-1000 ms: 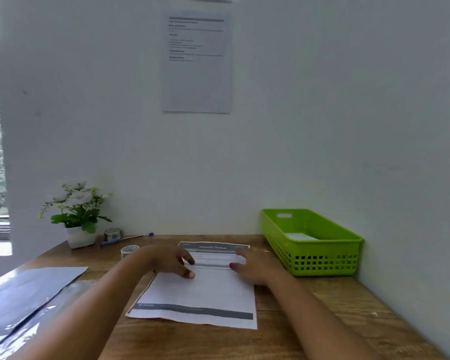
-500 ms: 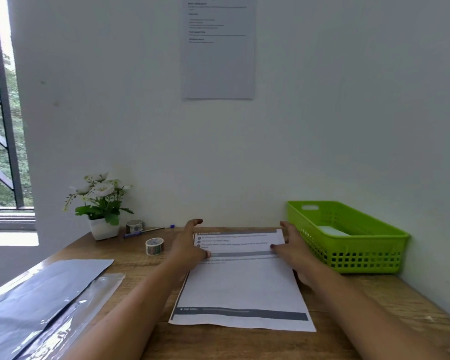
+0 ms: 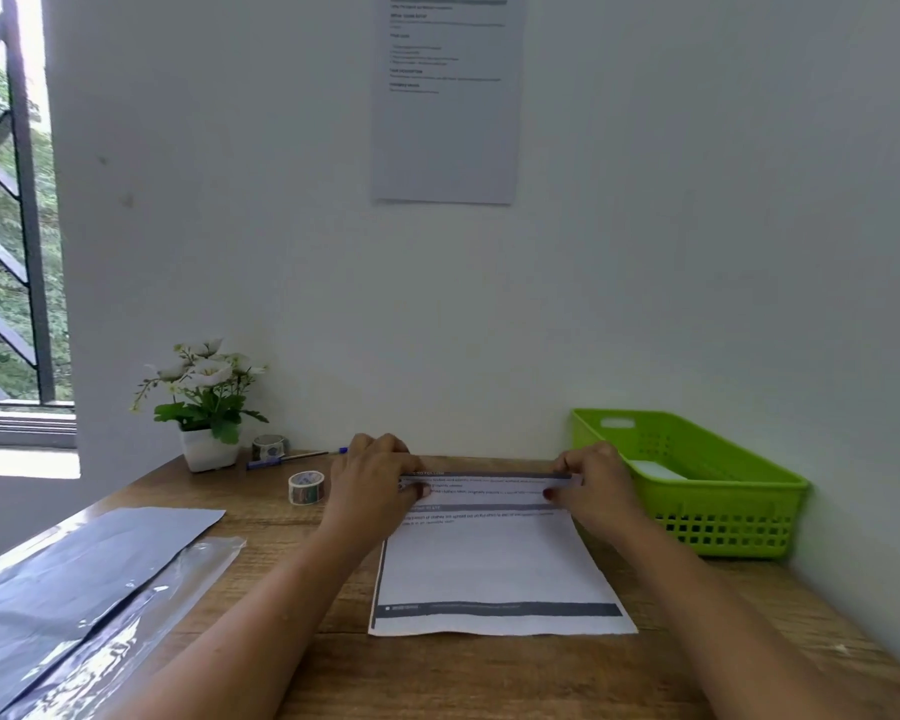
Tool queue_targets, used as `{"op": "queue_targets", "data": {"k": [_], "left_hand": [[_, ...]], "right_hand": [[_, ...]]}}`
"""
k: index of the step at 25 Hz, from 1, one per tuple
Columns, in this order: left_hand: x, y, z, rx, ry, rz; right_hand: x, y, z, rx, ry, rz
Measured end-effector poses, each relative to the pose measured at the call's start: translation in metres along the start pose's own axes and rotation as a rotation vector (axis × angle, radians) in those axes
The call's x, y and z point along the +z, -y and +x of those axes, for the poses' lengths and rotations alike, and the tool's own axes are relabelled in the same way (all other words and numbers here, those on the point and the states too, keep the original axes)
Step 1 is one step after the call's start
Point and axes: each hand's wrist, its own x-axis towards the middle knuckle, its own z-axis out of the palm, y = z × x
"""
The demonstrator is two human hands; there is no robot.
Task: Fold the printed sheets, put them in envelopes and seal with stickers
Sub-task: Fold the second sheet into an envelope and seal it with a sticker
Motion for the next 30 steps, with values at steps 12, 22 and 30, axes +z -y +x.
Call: {"op": "queue_targets", "data": {"k": [12,22,30], "left_hand": [[0.009,-0.017,-0.009,0.229,0.579,0.160],[0.006,-0.004,-0.007,0.056,0.684,-0.126],[-0.008,-0.004,0.001,-0.013,0.813,-0.089]], "right_hand": [[0.028,0.020,-0.022,-0.344,0.491,-0.423],[0.003,0.004,-0.011,-0.017,0.587,-0.580],[-0.012,0.012,-0.011,0.034,0.719,-0.450]]}}
